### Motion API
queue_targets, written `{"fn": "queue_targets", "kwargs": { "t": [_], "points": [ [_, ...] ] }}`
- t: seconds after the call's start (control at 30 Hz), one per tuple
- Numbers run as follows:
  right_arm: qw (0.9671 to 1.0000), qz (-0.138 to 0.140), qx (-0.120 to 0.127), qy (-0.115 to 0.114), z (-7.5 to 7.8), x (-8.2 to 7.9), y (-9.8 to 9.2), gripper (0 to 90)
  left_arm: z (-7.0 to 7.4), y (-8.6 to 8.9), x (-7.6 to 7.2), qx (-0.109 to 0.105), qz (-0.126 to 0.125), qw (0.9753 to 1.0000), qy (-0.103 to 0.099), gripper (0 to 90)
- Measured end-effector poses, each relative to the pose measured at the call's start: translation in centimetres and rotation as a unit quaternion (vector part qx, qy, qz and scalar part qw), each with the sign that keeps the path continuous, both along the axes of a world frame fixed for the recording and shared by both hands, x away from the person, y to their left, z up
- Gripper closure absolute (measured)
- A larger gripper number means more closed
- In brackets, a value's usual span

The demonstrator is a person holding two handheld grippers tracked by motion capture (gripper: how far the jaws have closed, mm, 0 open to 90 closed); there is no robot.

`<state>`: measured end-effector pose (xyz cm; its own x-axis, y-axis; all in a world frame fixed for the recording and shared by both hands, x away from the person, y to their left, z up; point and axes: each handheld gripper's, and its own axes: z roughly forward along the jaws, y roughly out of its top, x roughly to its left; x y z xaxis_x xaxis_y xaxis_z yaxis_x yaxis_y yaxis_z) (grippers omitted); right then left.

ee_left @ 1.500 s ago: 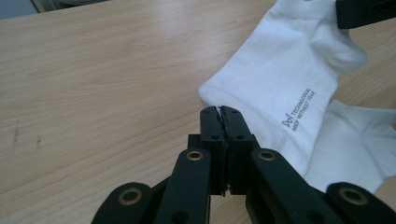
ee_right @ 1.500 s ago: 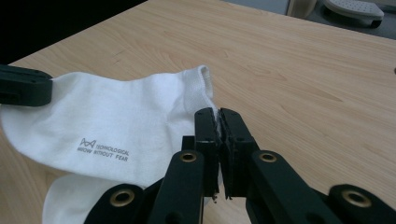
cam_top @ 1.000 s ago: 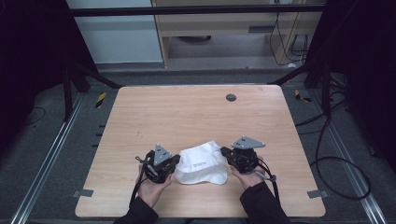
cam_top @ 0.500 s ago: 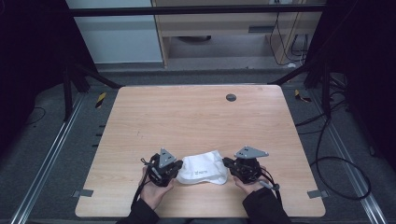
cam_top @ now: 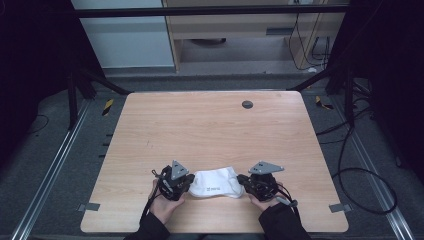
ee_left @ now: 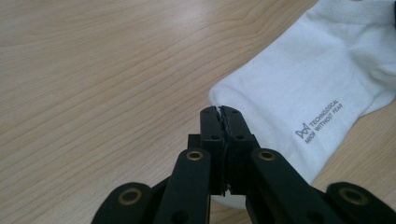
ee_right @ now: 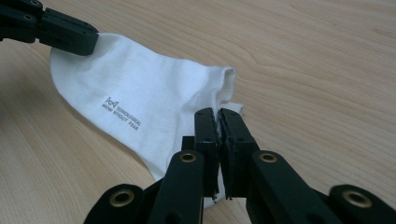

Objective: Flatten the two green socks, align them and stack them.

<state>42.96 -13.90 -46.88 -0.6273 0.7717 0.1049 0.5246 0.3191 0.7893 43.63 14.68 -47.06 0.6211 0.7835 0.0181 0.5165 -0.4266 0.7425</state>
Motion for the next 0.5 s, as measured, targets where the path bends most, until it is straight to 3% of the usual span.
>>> {"fn": "queue_targets", "kwargs": {
  "t": [0.5],
  "points": [
    [0.9997, -0.001, -0.019, 0.016, -1.0, 0.2, 0.0, 85.9, -1.3, -0.2, 0.6, 0.017, -0.001, 0.9998, 0.014, 87.8]
  ]
}}
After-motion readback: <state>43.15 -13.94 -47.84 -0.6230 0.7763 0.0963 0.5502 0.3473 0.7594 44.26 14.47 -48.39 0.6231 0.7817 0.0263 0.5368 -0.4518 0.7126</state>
